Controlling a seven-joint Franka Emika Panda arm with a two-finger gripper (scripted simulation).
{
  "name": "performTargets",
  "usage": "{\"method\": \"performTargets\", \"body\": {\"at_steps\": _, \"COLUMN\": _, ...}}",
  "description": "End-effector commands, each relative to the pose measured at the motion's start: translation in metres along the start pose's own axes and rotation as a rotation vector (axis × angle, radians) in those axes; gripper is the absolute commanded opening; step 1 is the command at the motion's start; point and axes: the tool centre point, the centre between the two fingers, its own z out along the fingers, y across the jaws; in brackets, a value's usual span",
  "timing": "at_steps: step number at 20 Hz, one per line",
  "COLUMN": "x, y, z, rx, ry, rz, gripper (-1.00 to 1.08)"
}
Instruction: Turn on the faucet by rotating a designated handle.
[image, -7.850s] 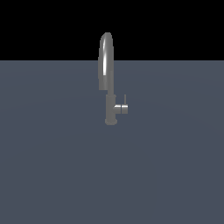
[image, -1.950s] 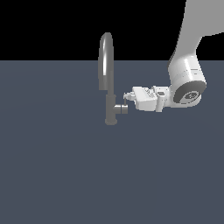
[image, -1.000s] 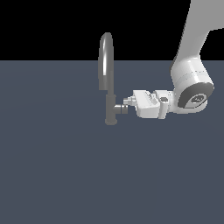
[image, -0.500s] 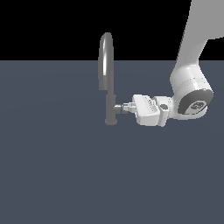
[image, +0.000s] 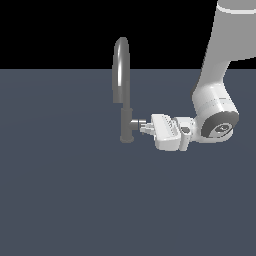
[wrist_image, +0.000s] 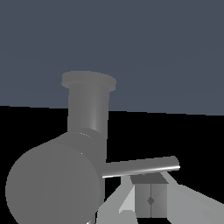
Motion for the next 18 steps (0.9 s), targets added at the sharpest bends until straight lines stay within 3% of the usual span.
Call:
{"method": "performTargets", "body": {"at_steps": 1, "x": 0.016, "y": 0.002, "z": 0.000, "rx": 0.003, "ry": 0.003, "rz": 0.018, "gripper": -1.00}}
{"method": "performTargets", "body": {"at_steps": 9, "x": 0.051, "y": 0.000, "z": 0.000, "rx": 0.006, "ry": 0.005, "rz": 0.043, "gripper": -1.00}}
{"method": "performTargets", "body": {"at_steps": 10, "x": 0.051, "y": 0.000, "z": 0.000, "rx": 0.006, "ry": 0.005, "rz": 0.043, "gripper": -1.00}}
{"method": "performTargets", "body": {"at_steps": 11, "x": 0.015, "y": -0.010, "z": -0.005, "rx": -0.005, "ry": -0.008, "rz": -0.010, "gripper": -1.00}}
{"method": "performTargets", "body": {"at_steps": 18, "x": 0.039, "y": -0.018, "z": -0.003, "rx": 0.000, "ry": -0.002, "rz": 0.014, "gripper": -1.00}}
